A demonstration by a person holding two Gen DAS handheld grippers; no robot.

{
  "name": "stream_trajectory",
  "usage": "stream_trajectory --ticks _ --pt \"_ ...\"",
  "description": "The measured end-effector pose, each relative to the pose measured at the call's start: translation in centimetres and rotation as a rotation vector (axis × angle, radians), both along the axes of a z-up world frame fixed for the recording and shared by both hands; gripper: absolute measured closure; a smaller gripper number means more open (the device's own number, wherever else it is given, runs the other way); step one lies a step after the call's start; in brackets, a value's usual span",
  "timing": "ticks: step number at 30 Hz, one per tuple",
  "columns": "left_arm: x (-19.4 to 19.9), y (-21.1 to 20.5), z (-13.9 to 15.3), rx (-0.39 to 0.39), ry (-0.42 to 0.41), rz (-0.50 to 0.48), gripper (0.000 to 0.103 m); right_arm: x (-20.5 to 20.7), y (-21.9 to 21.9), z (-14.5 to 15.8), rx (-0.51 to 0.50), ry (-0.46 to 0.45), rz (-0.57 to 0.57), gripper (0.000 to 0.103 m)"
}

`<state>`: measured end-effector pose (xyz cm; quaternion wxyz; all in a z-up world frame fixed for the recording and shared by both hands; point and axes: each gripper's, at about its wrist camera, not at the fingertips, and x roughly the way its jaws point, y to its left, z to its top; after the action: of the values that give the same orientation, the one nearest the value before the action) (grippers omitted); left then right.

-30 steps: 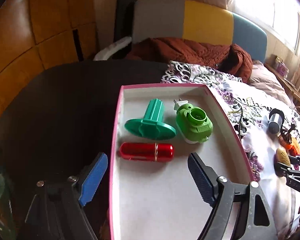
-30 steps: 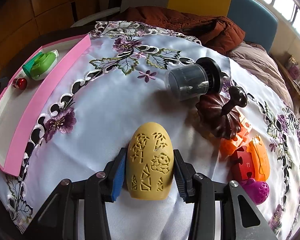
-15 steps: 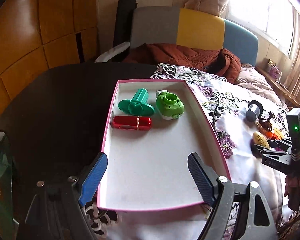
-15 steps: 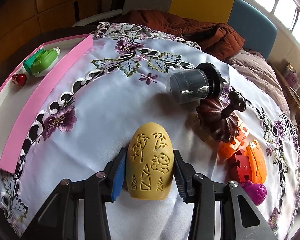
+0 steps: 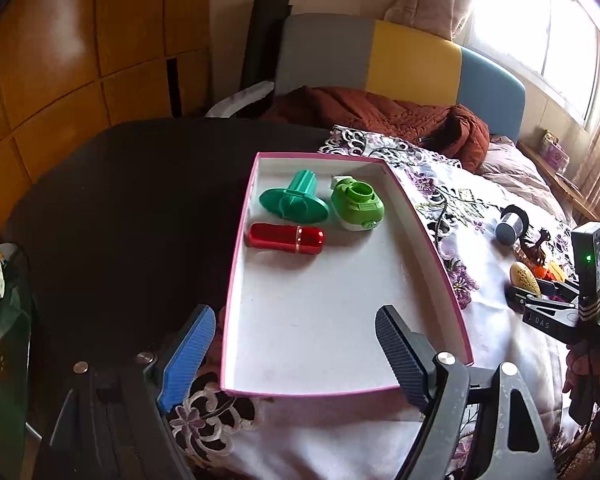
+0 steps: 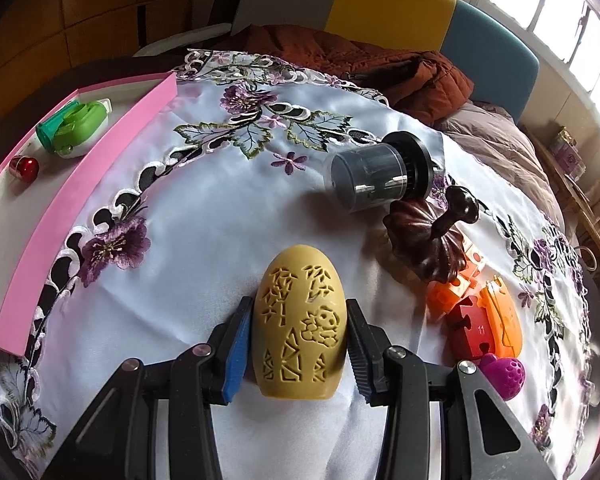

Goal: Organize rigid objects
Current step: 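Carry the yellow egg into the tray and open the right gripper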

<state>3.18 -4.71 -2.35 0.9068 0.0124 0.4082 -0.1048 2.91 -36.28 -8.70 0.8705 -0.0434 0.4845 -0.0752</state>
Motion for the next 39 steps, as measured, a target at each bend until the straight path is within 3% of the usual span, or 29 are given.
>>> stream_trajectory --ticks 8,17,22,27,31,35,39 --pt "-0.1 2.3 -0.6 -0.013 0.018 0.047 0.019 -0.5 0.9 3.7 0.051 -0.092 -0.020 0.059" --pt "-0.3 3.4 -0.7 -0.024 0.017 0.058 0.019 1.0 8.8 7.2 0.144 -0.151 0.186 0.059" --pt "-0.4 3.5 -0.8 -0.027 0.021 0.056 0.019 3.0 14.1 6.4 0.167 -0.111 0.309 0.059" --pt "-0.3 3.9 -1.1 -0.040 0.037 0.061 0.019 6.0 17.7 4.0 0.187 -0.011 0.379 0.059" --pt "-0.2 4.0 -1.5 -0.047 0.048 0.060 0.019 8.5 19.4 1.8 0.153 0.041 0.370 0.059" --pt "0.0 4.1 -1.8 -0.049 0.060 0.059 0.019 10.3 19.3 0.8 0.122 0.028 0.316 0.058" --pt "0.2 4.1 -2.0 -0.051 0.062 0.061 0.019 10.4 18.5 1.1 0.139 0.021 0.285 0.051"
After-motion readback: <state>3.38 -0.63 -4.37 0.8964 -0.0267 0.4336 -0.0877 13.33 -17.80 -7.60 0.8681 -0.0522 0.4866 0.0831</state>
